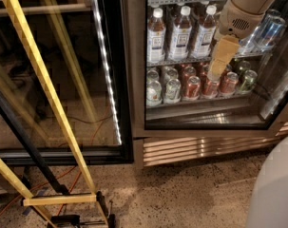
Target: Close left fridge door
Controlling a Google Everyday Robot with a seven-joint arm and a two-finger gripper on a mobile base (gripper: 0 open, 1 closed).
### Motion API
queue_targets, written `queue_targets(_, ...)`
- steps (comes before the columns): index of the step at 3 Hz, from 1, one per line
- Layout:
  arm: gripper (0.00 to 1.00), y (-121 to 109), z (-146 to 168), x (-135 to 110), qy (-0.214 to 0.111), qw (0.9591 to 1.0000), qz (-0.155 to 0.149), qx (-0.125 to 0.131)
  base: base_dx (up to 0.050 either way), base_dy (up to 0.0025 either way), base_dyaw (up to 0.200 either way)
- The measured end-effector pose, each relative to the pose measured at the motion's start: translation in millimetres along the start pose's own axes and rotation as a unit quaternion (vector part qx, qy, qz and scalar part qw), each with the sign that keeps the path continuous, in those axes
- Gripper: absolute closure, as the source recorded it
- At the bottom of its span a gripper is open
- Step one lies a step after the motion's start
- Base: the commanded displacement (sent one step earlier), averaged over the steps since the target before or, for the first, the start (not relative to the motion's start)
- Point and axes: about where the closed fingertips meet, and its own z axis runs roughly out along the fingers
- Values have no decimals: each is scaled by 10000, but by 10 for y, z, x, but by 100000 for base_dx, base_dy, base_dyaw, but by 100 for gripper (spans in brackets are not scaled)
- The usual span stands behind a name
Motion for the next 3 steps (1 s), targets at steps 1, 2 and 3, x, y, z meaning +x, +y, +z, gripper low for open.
queue_targets(1,0,0,0,0,0,10000,0,0,0,0,-15795)
queue_targets(2,0,0,0,0,0,10000,0,0,4950,2,-12)
queue_targets(3,0,0,0,0,0,10000,0,0,4038,240,11779)
